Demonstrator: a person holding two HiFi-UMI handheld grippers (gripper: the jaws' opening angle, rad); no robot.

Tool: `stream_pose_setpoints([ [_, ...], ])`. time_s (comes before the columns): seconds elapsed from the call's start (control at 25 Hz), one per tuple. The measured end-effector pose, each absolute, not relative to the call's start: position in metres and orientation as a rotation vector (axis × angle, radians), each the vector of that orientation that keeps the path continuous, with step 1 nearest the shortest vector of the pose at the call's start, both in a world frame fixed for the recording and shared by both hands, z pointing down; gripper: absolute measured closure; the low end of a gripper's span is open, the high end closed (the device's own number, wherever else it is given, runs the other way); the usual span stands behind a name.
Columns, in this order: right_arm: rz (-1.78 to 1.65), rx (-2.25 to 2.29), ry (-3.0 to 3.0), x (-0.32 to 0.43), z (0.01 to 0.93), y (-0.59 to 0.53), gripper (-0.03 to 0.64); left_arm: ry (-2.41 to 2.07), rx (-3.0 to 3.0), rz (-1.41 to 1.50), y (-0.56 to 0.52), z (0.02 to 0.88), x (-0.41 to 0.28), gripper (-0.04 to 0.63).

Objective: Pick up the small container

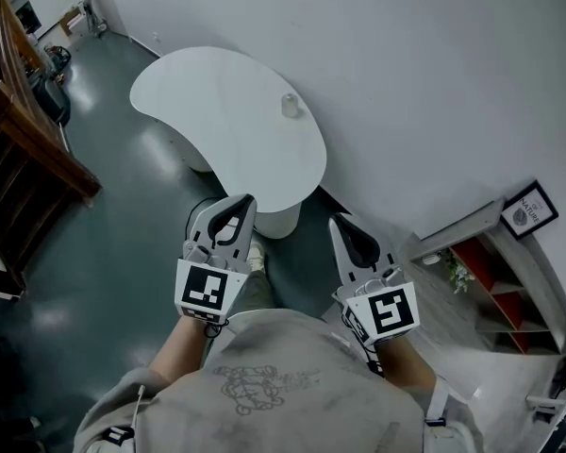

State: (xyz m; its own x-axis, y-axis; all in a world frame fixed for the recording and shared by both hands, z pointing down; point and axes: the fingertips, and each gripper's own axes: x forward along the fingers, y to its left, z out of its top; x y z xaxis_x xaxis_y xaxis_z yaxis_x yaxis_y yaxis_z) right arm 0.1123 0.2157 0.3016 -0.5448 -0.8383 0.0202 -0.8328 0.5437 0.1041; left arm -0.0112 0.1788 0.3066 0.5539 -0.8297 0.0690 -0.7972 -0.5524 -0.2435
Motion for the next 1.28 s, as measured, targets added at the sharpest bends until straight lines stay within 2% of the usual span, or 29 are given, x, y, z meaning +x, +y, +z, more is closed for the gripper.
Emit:
stream_pose_setpoints([
  [0.6, 0.032, 1.477, -2.678, 0.100, 0.327, 0.126, 0.584, 1.365, -2.655, -0.297, 0.091, 0.321, -0.020, 0.577],
  [1.28, 0.106, 1.496, -2.580, 0.051, 0.333, -0.045, 0.584, 1.253, -2.767, -0.318, -0.074, 0.327, -0.054, 0.577],
])
